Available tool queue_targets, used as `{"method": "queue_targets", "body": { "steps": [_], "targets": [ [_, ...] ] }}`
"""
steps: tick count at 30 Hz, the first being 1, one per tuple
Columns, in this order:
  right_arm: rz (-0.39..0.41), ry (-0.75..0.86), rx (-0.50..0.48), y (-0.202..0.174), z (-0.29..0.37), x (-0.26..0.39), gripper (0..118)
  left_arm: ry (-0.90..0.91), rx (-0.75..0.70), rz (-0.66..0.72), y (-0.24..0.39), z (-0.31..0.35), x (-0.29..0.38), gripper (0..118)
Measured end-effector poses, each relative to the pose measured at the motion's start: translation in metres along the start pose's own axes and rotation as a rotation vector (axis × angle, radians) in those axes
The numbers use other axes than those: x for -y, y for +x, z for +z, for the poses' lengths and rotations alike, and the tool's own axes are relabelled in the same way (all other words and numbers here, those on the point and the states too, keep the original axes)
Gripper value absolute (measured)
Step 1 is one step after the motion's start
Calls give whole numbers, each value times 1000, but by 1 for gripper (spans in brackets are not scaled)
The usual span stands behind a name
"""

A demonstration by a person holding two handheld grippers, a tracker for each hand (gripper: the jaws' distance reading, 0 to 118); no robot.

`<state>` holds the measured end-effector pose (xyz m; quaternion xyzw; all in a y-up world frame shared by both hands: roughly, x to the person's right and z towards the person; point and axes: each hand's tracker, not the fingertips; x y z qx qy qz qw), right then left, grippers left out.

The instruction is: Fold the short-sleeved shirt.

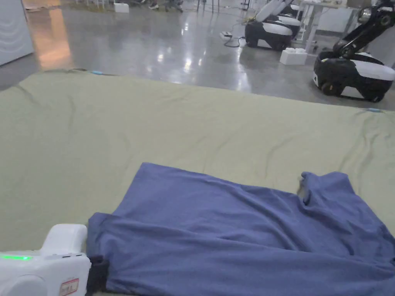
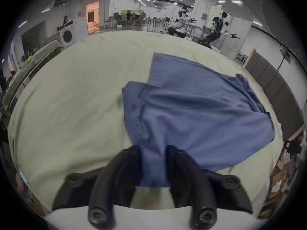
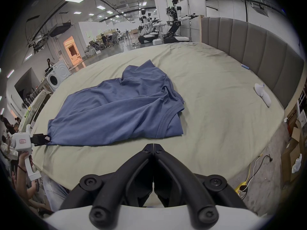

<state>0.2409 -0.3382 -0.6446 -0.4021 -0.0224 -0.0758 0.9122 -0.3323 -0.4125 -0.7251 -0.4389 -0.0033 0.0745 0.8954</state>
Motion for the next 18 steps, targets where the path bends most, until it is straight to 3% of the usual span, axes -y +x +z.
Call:
{"method": "queue_targets", "body": {
  "steps": [2, 3, 4, 6, 7, 11, 14, 16, 17, 18],
  "targets": [
    [-3, 7, 6, 1, -4, -4, 2, -19, 95, 124, -1, 6, 0, 10],
    [-14, 24, 4, 3, -7, -7, 8, -31, 85, 128, -1, 6, 0, 10],
    [-47, 67, -13, 6, -12, -9, 32, -18, 65, 102, 0, 6, 0, 10],
    [-94, 111, -18, 13, -22, -17, 104, -29, 60, 71, 7, 7, -2, 10],
    [-116, 90, -14, 18, -31, -22, 114, -41, 58, 65, 7, 3, -2, 10],
    [-157, -14, 27, 38, -67, -36, 112, -41, 53, 66, 12, 6, -2, 10],
    [-44, -117, 130, 42, -95, -41, 110, -39, 57, 66, 13, 9, -2, 10],
    [0, -182, 108, 43, -113, -40, 86, -41, 57, 73, 14, 10, -3, 10],
    [-13, -216, 74, 42, -120, -39, 66, -41, 56, 77, 13, 10, -3, 10],
    [-14, -191, 105, 38, -119, -39, 57, -41, 55, 81, 14, 11, -4, 10]
  ]
}}
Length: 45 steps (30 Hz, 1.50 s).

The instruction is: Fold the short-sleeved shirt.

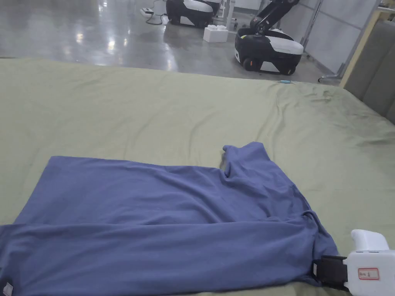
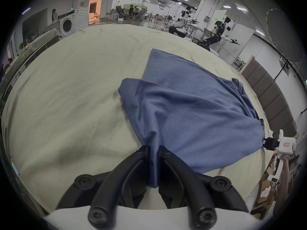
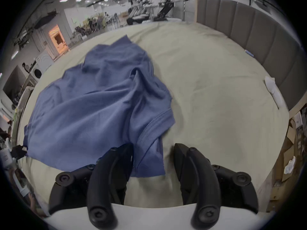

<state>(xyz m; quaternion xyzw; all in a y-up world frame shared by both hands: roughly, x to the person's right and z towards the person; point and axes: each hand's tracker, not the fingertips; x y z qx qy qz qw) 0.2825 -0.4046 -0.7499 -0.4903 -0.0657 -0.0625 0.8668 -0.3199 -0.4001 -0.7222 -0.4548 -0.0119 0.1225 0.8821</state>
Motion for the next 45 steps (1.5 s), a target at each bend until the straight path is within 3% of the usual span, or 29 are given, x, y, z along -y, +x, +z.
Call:
{"method": "queue_targets", "body": {
  "steps": [1, 3, 5, 8, 13, 15, 17, 23, 27, 29, 30, 31, 32, 33, 35, 36, 37, 38, 39, 40, 41, 42, 45],
  "targets": [
    [38, 16, 8, -4, 8, -2, 52, 4, -2, 3, 2, 3, 0, 10],
    [81, 55, -79, -7, 18, -4, 12, 11, -6, -1, 3, 8, -1, 9],
    [70, 37, -59, -12, 29, -4, 12, 25, -3, -4, 7, 17, -3, 9],
    [155, 93, -31, -16, 52, -1, 12, 64, 25, -10, 12, 45, -7, 9],
    [95, 114, -73, -1, 96, 14, 12, 121, 77, -24, 15, 100, 0, 9],
    [110, 100, -32, 3, 107, 26, 12, 115, 63, 8, 9, 111, 11, 9],
    [144, 57, 45, 3, 111, 42, 12, 70, 32, 62, 1, 112, 27, 9],
    [92, -73, 36, 10, 86, 85, 12, -101, -16, 119, -20, 67, 87, 9],
    [141, -54, 54, 6, 72, 87, 13, -53, 28, 144, -25, 69, 85, 9],
    [194, 0, 89, 4, 77, 89, 28, -31, 48, 116, -26, 78, 83, 11],
    [194, 19, 125, 4, 84, 90, 48, -14, 33, 108, -24, 85, 82, 24],
    [156, 27, 123, 3, 98, 90, 70, 21, 4, 93, -21, 98, 81, 44],
    [104, 52, 76, 6, 113, 92, 90, 48, -8, 87, -20, 109, 80, 68],
    [51, 110, -15, 6, 130, 94, 101, 74, -19, 80, -18, 120, 79, 84],
    [-56, 199, -185, 2, 154, 100, 102, 116, 15, 79, -15, 138, 77, 82],
    [-103, 205, -229, -1, 162, 103, 101, 125, 44, 81, -13, 143, 75, 76],
    [-127, 197, -255, -5, 165, 104, 96, 147, 74, 76, -10, 145, 72, 56],
    [-112, 193, -250, -11, 165, 105, 75, 151, 85, 63, -6, 145, 68, 14],
    [-73, 188, -213, -19, 163, 106, 14, 153, 64, 64, -2, 141, 62, 0],
    [-9, 188, -156, -27, 158, 105, 3, 175, 60, 72, 0, 139, 54, 0],
    [49, 203, -87, -33, 155, 106, 3, 153, 89, 55, 1, 134, 43, 0],
    [94, 152, -93, -37, 150, 101, 3, 162, 128, 34, 2, 129, 32, 0],
    [71, 126, -149, -41, 139, 91, 3, 213, 119, -30, 5, 105, -15, 0]
  ]
}}
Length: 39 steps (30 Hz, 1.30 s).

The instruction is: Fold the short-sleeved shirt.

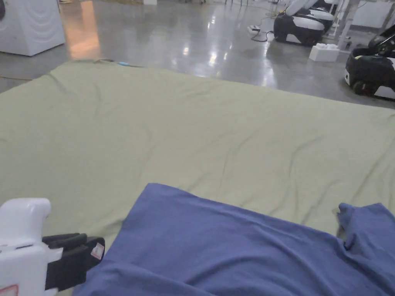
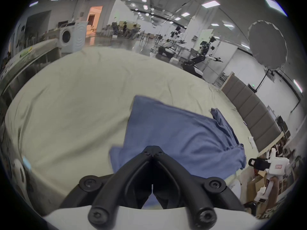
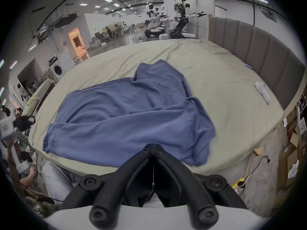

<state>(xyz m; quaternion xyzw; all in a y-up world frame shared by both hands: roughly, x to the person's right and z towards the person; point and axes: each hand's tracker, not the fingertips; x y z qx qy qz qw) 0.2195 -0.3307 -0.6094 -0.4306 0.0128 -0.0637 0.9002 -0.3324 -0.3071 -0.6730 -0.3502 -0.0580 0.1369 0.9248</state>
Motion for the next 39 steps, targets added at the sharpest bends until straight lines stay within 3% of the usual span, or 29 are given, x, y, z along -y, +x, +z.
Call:
{"method": "queue_targets", "body": {
  "steps": [2, 3, 4, 6, 9, 14, 15, 16, 17, 20, 21, 28, 31, 32, 34, 35, 39],
  "targets": [
    [-37, -6, -16, 1, -8, -9, 3, 44, 13, 0, -10, -32, -27, 0],
    [-43, -2, -19, -1, -10, -12, 3, 66, 25, 13, -17, -54, -43, 15],
    [-42, -1, -18, -3, -13, -16, 3, 74, 25, 26, -25, -76, -57, 38],
    [-36, -5, -13, -7, -17, -23, 3, 53, 33, 61, -43, -126, -80, 102],
    [-8, -5, -7, -17, -16, -29, 3, -82, 17, 58, -55, -191, -103, 102],
    [-23, 6, 2, -19, -17, -44, 3, -263, -43, -88, -36, -246, -100, 100],
    [-22, 4, 1, -16, -19, -47, 3, -299, -46, -99, -33, -253, -97, 92],
    [-14, 3, 7, -16, -21, -50, 3, -319, -35, -92, -31, -257, -92, 76],
    [-6, 0, 13, -16, -22, -52, 3, -282, -124, -127, -26, -253, -91, 66],
    [9, -20, 11, -13, -24, -59, 3, -241, -86, -101, -26, -238, -90, 12],
    [5, -17, 11, -9, -26, -64, 3, -238, -50, -70, -26, -235, -88, 8],
    [41, 1, 62, 38, -72, -125, 3, -287, -101, -174, -8, -231, -74, 6],
    [60, -69, 149, 50, -117, -160, 5, -290, -116, -193, -5, -233, -73, 6],
    [73, -87, 154, 52, -131, -168, 13, -291, -119, -199, -4, -233, -73, 6],
    [86, -106, 127, 58, -160, -180, 71, -293, -123, -217, -1, -231, -74, 6],
    [95, -104, 77, 59, -169, -182, 83, -292, -125, -224, 0, -231, -73, 6],
    [-33, 36, -122, 63, -176, -184, 88, -283, -129, -209, -2, -230, -72, 6]
  ]
}}
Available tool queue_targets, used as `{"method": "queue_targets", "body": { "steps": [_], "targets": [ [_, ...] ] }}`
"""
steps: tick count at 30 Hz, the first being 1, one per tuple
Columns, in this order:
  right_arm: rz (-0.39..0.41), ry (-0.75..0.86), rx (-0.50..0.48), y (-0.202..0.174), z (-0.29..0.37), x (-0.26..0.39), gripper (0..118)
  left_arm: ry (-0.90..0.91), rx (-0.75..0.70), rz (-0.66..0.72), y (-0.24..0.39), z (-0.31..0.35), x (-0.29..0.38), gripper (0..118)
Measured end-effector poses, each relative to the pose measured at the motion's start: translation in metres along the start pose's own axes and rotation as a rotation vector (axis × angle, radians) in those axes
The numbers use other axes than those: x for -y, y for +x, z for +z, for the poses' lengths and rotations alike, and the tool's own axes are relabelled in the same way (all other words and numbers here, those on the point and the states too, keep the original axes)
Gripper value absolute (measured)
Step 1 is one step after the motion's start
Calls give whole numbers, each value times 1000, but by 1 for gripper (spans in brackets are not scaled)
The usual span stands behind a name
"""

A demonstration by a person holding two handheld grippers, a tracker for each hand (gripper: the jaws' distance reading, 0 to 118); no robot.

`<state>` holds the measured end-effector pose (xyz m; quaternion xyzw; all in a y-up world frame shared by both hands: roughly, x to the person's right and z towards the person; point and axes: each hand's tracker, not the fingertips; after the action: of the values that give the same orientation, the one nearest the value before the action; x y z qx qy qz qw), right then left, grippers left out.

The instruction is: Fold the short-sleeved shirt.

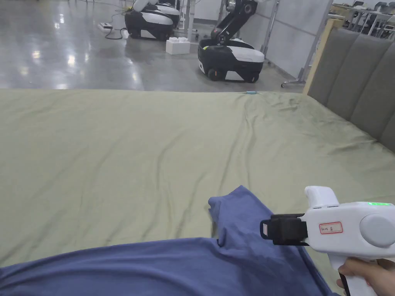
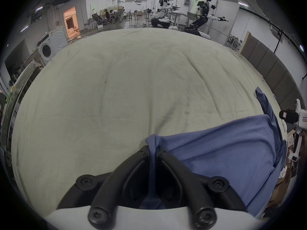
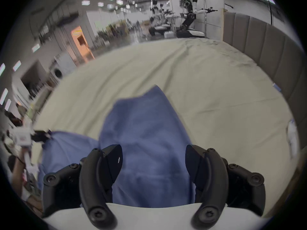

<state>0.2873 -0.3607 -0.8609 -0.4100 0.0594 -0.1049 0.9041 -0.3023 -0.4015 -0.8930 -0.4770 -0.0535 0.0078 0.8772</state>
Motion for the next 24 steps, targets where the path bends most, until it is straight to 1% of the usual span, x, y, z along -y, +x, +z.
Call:
{"method": "queue_targets", "body": {
  "steps": [1, 2, 3, 4, 5, 6, 7, 8, 10, 11, 12, 13, 14, 15, 16, 17, 18, 19, 20, 21, 23, 24],
  "targets": [
    [-23, -24, 36, 0, -2, -2, 89, 0, 5, 15, -1, 0, 1, 6],
    [-11, -60, 79, 1, -6, -5, 92, -1, 11, 26, -3, 0, 1, 6],
    [29, -107, 162, 1, -11, -7, 98, -2, 17, 37, -4, 1, 0, 6],
    [98, -142, 230, 1, -18, -8, 101, -2, 23, 46, -5, 1, 1, 6],
    [146, -159, 275, 2, -24, -8, 102, -2, 25, 51, -5, 1, 1, 6],
    [169, -180, 318, 3, -30, -8, 102, -2, 27, 54, -5, 1, 2, 6],
    [154, -212, 330, 4, -36, -9, 102, -1, 26, 54, -6, 0, 1, 6],
    [114, -236, 334, 6, -41, -10, 102, 0, 23, 53, -5, 0, 1, 6],
    [1, -328, 300, 12, -55, -12, 102, 2, 14, 43, -3, 0, 1, 6],
    [-26, -382, 294, 14, -62, -12, 102, 0, 10, 40, -2, 1, 0, 6],
    [-43, -435, 296, 15, -68, -13, 99, -1, 6, 37, -1, 1, 0, 6],
    [-14, -383, 307, 13, -66, -16, 98, -2, 2, 36, 0, 2, -1, 6],
    [2, -391, 306, 10, -62, -20, 92, -1, -2, 36, 1, 2, -1, 6],
    [12, -380, 298, 8, -56, -22, 66, 0, -6, 36, 1, 3, -1, 6],
    [36, -323, 290, 6, -49, -24, 28, 1, -9, 37, 2, 5, -1, 6],
    [39, -282, 264, 6, -42, -25, 4, 8, -14, 44, 2, 8, -1, 6],
    [5, -241, 227, 8, -35, -26, 4, 19, -14, 56, 3, 13, 0, 5],
    [-72, -253, 197, 10, -29, -26, 4, 24, -12, 64, 2, 19, 1, 5],
    [-90, -246, 172, 10, -21, -26, 4, 29, -2, 68, 2, 25, 2, 5],
    [-79, -220, 149, 9, -12, -25, 4, 50, 14, 68, 1, 36, 6, 5],
    [-41, -211, 163, 4, 5, -22, 4, 78, 63, 80, -1, 58, 14, 5],
    [-6, -180, 167, 0, 19, -21, 4, 93, 79, 89, -3, 71, 20, 5]
  ]
}}
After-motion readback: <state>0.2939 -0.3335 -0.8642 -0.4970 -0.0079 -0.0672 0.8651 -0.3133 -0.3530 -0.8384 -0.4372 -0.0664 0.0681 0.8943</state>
